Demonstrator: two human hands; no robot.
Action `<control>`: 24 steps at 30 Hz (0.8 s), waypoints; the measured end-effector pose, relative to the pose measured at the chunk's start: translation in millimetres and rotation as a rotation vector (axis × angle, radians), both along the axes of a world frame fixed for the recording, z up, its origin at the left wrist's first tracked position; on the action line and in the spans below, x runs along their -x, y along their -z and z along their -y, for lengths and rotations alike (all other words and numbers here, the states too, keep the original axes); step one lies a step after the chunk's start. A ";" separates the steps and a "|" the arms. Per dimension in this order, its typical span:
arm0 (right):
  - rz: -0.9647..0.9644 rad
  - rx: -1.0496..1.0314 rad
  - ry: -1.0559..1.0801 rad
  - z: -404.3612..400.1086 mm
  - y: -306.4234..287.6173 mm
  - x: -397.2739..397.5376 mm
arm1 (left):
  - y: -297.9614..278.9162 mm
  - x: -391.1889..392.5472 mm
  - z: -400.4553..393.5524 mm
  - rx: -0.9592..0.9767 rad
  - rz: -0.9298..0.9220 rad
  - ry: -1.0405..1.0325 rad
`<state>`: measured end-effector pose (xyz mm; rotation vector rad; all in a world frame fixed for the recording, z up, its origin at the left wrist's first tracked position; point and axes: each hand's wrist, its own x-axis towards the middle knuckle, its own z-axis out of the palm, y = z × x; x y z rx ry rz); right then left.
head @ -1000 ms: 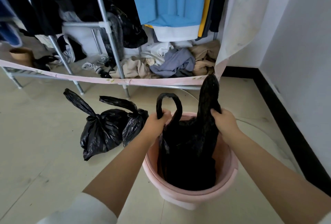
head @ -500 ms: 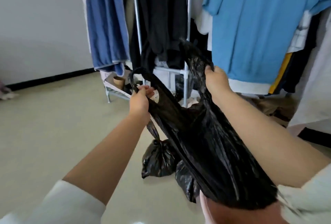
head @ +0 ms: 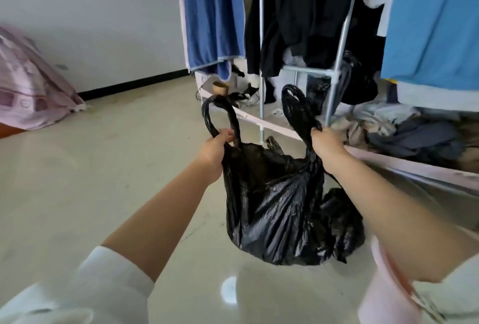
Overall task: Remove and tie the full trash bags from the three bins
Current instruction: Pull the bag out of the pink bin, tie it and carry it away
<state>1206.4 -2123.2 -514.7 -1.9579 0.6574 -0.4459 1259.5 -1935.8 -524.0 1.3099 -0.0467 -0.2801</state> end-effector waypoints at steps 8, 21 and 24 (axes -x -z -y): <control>-0.157 -0.250 -0.022 -41.3 134.2 -16.1 | 105.1 -7.2 -36.9 -0.213 -0.148 -0.061; -0.103 -0.582 -0.077 -12.3 220.5 -40.0 | 211.5 -0.9 -22.5 -0.694 0.112 0.405; -0.095 -0.701 -0.018 -1.1 232.3 -37.8 | 209.0 -2.1 10.3 -0.750 0.191 0.542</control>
